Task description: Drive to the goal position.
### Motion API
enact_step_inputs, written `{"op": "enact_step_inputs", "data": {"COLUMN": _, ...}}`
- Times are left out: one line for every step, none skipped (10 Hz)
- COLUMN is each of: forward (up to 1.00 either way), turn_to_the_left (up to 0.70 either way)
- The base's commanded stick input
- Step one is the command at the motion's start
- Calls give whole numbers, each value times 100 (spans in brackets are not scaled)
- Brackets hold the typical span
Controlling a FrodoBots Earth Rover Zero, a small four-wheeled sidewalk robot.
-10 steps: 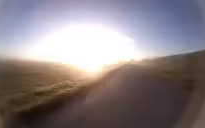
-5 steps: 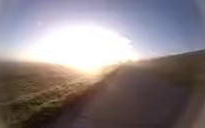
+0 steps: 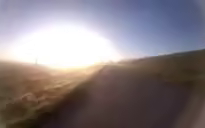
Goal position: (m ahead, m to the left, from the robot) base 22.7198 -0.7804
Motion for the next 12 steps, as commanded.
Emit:
{"op": "enact_step_inputs", "data": {"forward": 100, "turn_to_the_left": 0}}
{"op": "enact_step_inputs", "data": {"forward": 100, "turn_to_the_left": 0}}
{"op": "enact_step_inputs", "data": {"forward": 100, "turn_to_the_left": 0}}
{"op": "enact_step_inputs", "data": {"forward": 100, "turn_to_the_left": 0}}
{"op": "enact_step_inputs", "data": {"forward": 100, "turn_to_the_left": 0}}
{"op": "enact_step_inputs", "data": {"forward": 100, "turn_to_the_left": 0}}
{"op": "enact_step_inputs", "data": {"forward": 100, "turn_to_the_left": 0}}
{"op": "enact_step_inputs", "data": {"forward": 100, "turn_to_the_left": 0}}
{"op": "enact_step_inputs", "data": {"forward": 100, "turn_to_the_left": 0}}
{"op": "enact_step_inputs", "data": {"forward": 100, "turn_to_the_left": 0}}
{"op": "enact_step_inputs", "data": {"forward": 100, "turn_to_the_left": 0}}
{"op": "enact_step_inputs", "data": {"forward": 100, "turn_to_the_left": 0}}
